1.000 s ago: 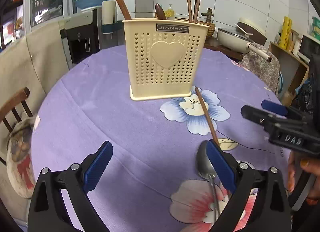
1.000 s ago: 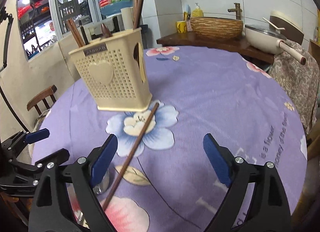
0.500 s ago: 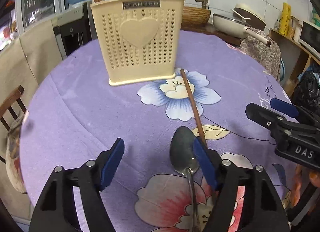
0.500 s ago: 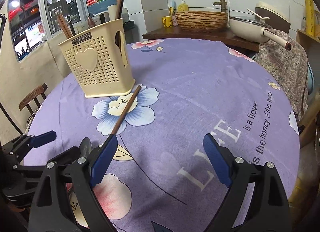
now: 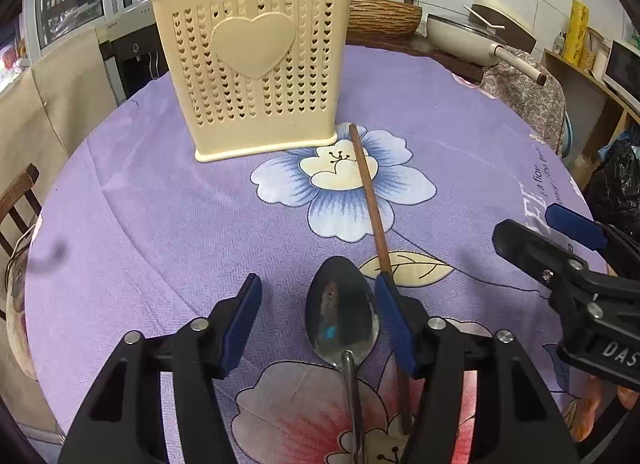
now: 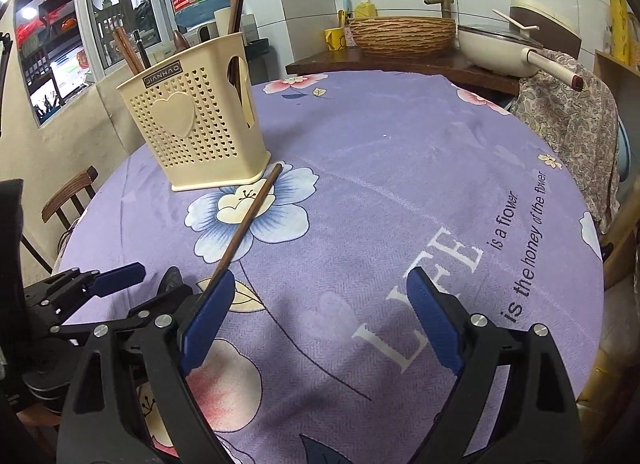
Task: Organize utensils
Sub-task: 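Grasp the silver spoon on the cloth with the left tool while the right tool moves toward a wooden chopstick, then grasp the last wooden chopstick with the right tool while the left tool holds the spoon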
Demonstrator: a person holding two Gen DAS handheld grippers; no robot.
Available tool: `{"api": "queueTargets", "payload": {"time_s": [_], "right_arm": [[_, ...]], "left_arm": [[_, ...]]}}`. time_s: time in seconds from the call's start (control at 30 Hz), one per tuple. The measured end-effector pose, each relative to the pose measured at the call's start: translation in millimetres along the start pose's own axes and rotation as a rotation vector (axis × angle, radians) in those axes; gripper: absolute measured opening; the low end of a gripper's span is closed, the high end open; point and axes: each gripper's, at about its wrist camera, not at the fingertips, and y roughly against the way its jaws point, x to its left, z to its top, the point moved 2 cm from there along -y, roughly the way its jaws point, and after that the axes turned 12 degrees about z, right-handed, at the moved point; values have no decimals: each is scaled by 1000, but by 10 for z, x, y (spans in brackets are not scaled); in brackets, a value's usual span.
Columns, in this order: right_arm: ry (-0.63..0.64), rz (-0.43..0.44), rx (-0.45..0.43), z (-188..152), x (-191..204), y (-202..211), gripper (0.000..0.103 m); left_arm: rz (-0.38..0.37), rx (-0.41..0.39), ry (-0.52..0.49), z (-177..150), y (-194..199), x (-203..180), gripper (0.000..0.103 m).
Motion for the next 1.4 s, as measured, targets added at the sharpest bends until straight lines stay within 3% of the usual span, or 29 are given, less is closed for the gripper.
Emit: {"api": "queueTargets", "payload": {"time_s": [0.43, 0.63, 0.73, 0.83, 1.2, 1.3, 1.4], "right_arm": [[-17, -5, 13, -10, -1, -29, 87], [-17, -7, 25, -32, 16, -62, 87], [-16, -6, 31, -25, 22, -79, 87], [-10, -5, 41, -9, 42, -98, 87], [63, 49, 148, 265, 366, -504, 87], [89, 40, 161, 387, 495, -711, 78], [97, -4, 171, 482, 550, -908, 63]], "left_arm": [[10, 5, -13, -79, 32, -54, 54], [18, 4, -18, -85, 46, -58, 46], [15, 1, -12, -83, 50, -39, 37], [4, 4, -2, -76, 46, 0, 37], [28, -6, 40, 22, -38, 334, 37], [35, -6, 44, 48, -69, 406, 37], [37, -2, 50, 60, -101, 464, 37]]}}
